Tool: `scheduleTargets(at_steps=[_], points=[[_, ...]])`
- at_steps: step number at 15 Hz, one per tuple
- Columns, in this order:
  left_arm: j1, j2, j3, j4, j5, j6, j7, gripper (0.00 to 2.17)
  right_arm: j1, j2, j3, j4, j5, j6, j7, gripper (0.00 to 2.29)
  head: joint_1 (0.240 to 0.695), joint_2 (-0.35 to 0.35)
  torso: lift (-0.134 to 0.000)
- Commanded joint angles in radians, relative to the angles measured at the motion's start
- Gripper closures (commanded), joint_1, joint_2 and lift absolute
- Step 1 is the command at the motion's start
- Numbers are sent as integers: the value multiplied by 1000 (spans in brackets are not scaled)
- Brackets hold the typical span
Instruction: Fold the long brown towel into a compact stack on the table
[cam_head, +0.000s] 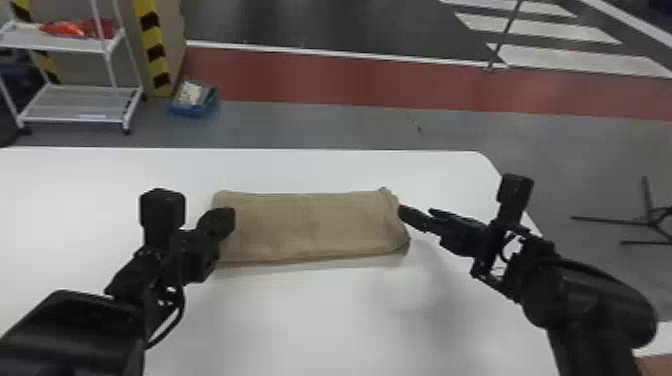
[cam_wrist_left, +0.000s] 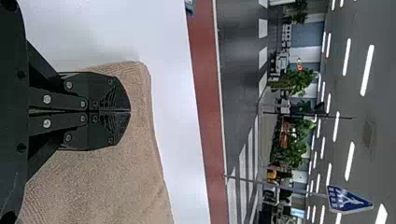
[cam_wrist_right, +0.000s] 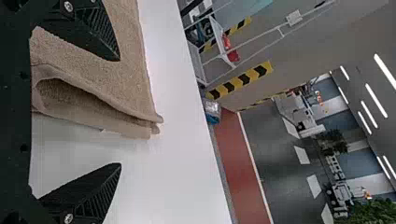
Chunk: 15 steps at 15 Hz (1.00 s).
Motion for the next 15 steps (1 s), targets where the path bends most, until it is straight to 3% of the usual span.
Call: scheduleTargets(at_steps=[1,5,11,13,15], points=[[2,4,10,0,-5,36,-9,1885,-28,4,19,22,26,19,-2,83,695,-160,-121],[5,6,10,2,-18,39,-19,1889,-77,8,55,82,72,59,-12,147,695,-142,-121],[9,6,12,0,-23,39,-21,1889,-112,16,110,111,106,120,-12,599,695,-121,-121],[11,6,13,0,-28,39,-21,1889,-120,16,113,109,110,163,-13,626,695,-111,-121],[11,6,13,0,-34,39,-24,1889,-120,16,110,94,106,182,-12,940,695,-108,-121]])
